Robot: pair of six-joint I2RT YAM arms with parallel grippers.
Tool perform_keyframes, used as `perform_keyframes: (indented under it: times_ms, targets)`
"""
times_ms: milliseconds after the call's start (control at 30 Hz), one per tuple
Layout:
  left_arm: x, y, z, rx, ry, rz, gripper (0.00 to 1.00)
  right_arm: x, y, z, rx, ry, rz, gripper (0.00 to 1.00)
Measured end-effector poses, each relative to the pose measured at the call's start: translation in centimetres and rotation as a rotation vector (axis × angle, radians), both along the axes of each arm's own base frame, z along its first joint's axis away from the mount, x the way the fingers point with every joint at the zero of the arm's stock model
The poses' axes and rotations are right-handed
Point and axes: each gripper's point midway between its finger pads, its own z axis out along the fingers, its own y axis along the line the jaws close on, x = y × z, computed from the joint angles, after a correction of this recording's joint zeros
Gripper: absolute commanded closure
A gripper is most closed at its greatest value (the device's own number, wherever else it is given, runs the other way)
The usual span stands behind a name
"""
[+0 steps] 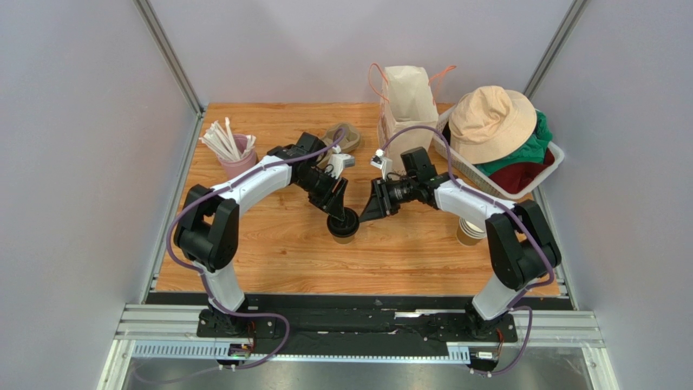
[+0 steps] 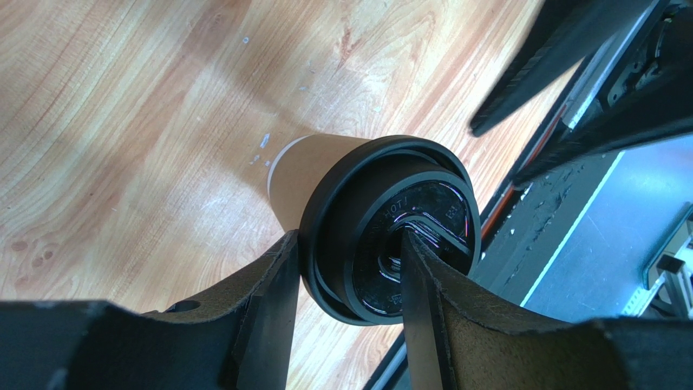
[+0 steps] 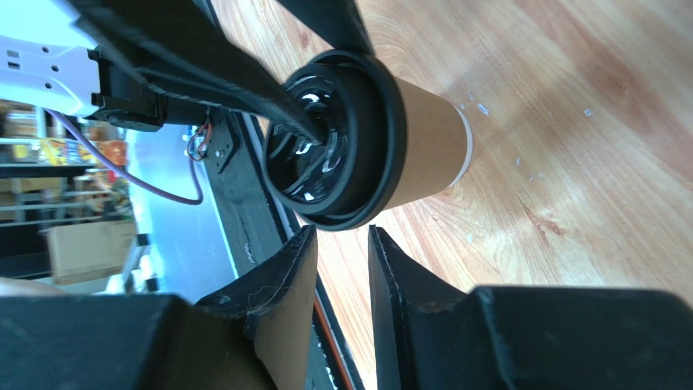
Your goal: Pack the takeout coffee
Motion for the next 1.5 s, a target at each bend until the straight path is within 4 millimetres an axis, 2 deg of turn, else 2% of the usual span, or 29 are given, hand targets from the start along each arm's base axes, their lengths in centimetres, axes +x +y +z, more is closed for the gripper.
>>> perform_keyframes:
  times_ms: [100,200,300,500,600,1233,1500]
  targets:
    - [0.0,0.0,0.0,-0.001,0.001,0.0,0.49,0.1,-0.2,1.2,-0.004,-0.071,0.0,0.66]
    - [0.0,0.0,0.0,-0.001,0.001,0.001,0.49,0.3,-0.2,1.3,-0.017,-0.097,-0.009,0.66]
    - [0.0,0.0,0.0,-0.001,0.002,0.002,0.49,0.5,-0.3,0.5,-0.038,-0.089,-0.02,0.66]
    - [0.0,0.0,0.0,-0.007,-0.009,0.002,0.49,0.7,-0.4,-2.3,-0.09,-0.022,-0.036,0.66]
    - [0.0,0.0,0.0,-0.008,-0.01,0.002,0.49,0.8,-0.4,-2.7,-0.102,-0.018,-0.04,0.66]
    - [0.0,0.0,0.0,-0.011,-0.014,0.004,0.5,0.6,-0.3,-2.6,-0.094,-0.017,-0.031,0.65]
    - [0.0,0.0,0.0,-0.013,-0.016,0.005,0.5,-0.4,0.3,-1.0,-0.051,-0.04,0.003,0.65]
